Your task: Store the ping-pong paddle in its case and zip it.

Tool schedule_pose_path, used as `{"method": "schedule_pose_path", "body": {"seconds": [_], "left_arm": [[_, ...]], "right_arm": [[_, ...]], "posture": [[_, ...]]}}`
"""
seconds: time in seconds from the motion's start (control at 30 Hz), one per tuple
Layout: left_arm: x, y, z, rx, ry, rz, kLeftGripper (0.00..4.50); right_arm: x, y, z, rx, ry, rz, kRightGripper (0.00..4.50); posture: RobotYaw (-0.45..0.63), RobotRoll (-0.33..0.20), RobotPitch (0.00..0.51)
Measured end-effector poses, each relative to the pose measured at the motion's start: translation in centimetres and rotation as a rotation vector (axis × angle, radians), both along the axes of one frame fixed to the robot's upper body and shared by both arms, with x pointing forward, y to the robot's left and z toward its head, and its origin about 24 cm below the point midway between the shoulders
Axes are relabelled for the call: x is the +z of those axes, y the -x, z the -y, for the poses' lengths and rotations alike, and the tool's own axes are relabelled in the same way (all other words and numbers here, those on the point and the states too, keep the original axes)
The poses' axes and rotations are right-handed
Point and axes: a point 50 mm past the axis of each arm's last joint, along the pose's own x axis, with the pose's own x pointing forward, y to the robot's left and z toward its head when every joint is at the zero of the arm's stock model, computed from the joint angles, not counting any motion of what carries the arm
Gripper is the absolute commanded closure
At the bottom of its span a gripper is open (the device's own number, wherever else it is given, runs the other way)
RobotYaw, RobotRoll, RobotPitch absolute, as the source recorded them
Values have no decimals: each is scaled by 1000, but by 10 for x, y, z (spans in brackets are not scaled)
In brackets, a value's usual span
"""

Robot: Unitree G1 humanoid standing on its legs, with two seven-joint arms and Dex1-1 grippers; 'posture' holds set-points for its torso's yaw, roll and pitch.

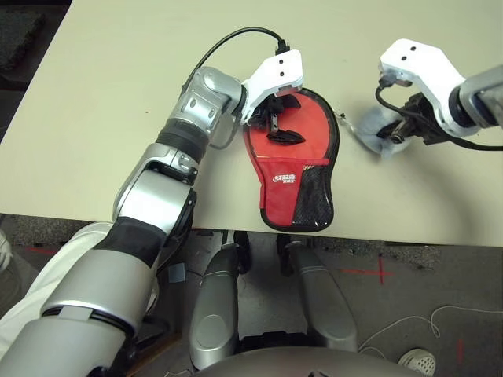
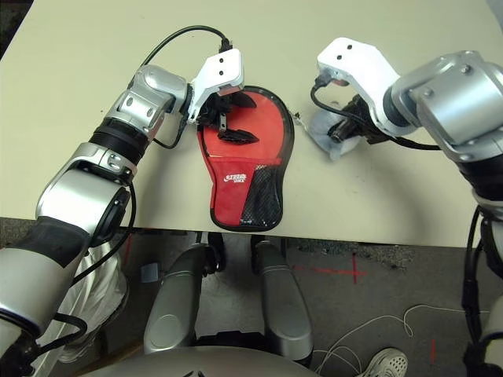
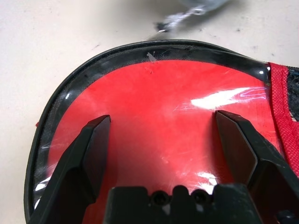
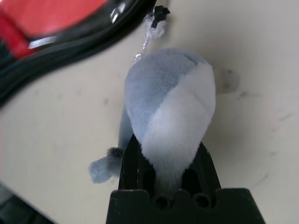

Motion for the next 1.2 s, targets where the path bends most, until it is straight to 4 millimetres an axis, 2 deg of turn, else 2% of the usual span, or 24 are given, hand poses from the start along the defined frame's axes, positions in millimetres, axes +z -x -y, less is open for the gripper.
{"method": "schedule_pose_path", "body": {"seconds": [0.37, 0.53, 0.9, 1.17, 1.2], "left_arm": [[2, -1, 3, 2, -5, -2, 0], [1, -2, 6, 5, -1, -3, 0], [1, -2, 6, 5, 0, 1, 0], [2, -3, 7, 22, 9, 8, 0], [2, -4, 7, 25, 11, 9, 0]], "right_arm": [[-17, 48, -6, 167, 54, -191, 4267], [-18, 62, -6, 225, 60, -230, 4268], [-25, 83, -8, 333, 57, -353, 4270], [-30, 86, -6, 361, 41, -370, 4270], [-31, 86, -6, 360, 38, -375, 3920]], "posture": [[-199, 0, 407], [-203, 0, 402], [-205, 0, 394], [-203, 0, 386], [-202, 0, 385]]}}
